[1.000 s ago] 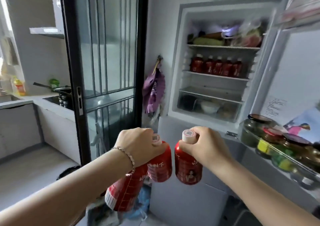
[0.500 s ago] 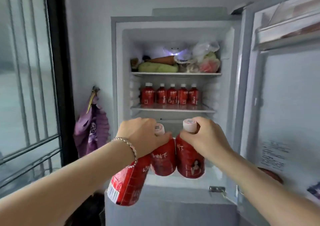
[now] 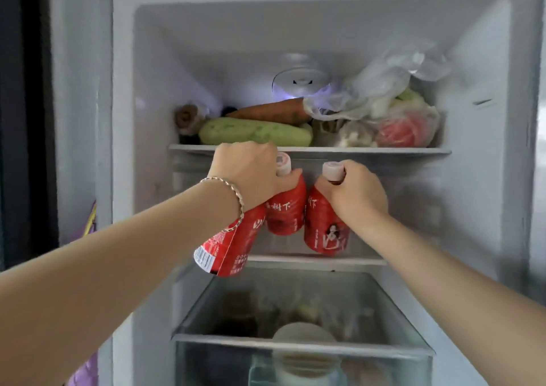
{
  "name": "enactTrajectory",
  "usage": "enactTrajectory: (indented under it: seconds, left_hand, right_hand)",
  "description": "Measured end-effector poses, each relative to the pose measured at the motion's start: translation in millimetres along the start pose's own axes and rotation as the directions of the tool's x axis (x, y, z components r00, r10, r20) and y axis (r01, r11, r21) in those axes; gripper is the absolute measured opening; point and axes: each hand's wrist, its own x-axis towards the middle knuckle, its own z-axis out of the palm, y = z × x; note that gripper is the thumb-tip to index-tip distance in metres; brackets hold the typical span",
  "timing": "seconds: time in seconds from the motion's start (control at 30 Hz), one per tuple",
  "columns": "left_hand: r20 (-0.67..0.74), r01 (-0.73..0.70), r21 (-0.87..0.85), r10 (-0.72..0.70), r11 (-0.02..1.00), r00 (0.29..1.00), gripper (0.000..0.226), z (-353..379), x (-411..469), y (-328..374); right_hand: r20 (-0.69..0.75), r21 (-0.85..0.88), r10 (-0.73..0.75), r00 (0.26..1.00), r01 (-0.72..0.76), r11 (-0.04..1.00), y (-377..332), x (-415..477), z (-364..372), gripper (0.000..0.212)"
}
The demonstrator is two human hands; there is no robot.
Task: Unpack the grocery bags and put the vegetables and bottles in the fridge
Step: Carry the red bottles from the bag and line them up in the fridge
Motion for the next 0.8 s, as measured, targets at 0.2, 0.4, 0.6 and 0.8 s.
enactTrajectory:
  seconds: [0.2, 0.4, 0.6, 0.8]
  left_hand:
    - [0.081, -0.051, 0.031, 0.048, 0.998, 0.996, 0.05, 46, 22, -6]
    - [0.087, -0.067, 0.014, 0.066, 0.998, 0.994, 0.053, 60, 31, -11]
    - [0.011, -0.064, -0.033, 0.065, 0.997, 0.998, 0.054, 67, 34, -15]
    - [-0.07, 0.006, -0.114, -0.014, 0.994, 0.997, 0.056, 71, 33, -25]
  right_hand:
    - [0.146, -0.149, 0.192, 0.97, -0.17, 0.974, 32, 46, 40, 0.039]
    - [0.194, -0.276, -0.03, 0.981, 0.084, 0.957, 18, 20, 40, 0.072]
    - [0.322, 0.469, -0.274, 0.906, 0.098, 0.878, 6, -11, 66, 0.072]
    - [0.184, 0.462, -0.103, 0.977, 0.007, 0.887, 17, -12, 97, 0.059]
